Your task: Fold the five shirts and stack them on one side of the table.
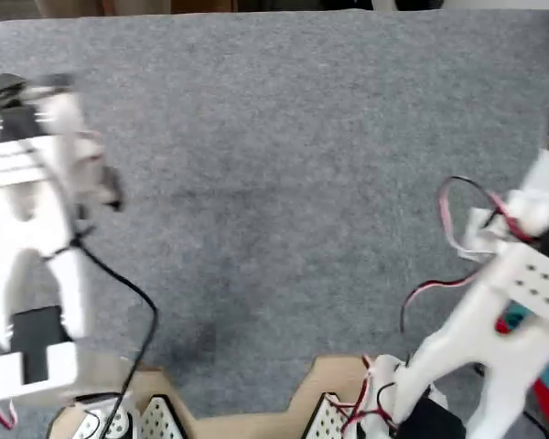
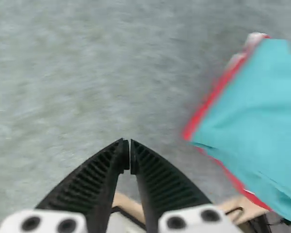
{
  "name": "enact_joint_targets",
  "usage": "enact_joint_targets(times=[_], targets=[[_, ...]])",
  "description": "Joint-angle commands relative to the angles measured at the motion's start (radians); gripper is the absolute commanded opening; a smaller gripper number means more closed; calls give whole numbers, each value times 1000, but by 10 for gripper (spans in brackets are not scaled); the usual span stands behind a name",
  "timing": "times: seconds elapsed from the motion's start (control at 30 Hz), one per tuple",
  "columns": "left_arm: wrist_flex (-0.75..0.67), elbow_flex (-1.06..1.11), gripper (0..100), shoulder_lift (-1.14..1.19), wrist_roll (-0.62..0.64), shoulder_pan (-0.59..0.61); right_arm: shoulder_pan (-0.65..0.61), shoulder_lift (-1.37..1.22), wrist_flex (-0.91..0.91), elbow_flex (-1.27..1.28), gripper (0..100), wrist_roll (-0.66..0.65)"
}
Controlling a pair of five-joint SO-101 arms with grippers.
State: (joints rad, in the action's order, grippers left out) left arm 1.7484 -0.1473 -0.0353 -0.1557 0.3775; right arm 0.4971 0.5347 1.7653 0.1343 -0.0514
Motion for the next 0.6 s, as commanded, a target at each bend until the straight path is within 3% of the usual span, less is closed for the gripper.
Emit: enact_joint_targets(times=[0.0,0.27,0.43,0.57], targets=[[11,-140,198,-35,-81,241,-183,-12,14,2,9,118],[9,-221,257,-33,-241,532,-509,-186,14,-74,9,348],[-12,-224,257,58,-316,695,-624,-302,14,-202,7,399],[-34,-226,257,200,-325,756,-673,-387,14,-266,7,423]])
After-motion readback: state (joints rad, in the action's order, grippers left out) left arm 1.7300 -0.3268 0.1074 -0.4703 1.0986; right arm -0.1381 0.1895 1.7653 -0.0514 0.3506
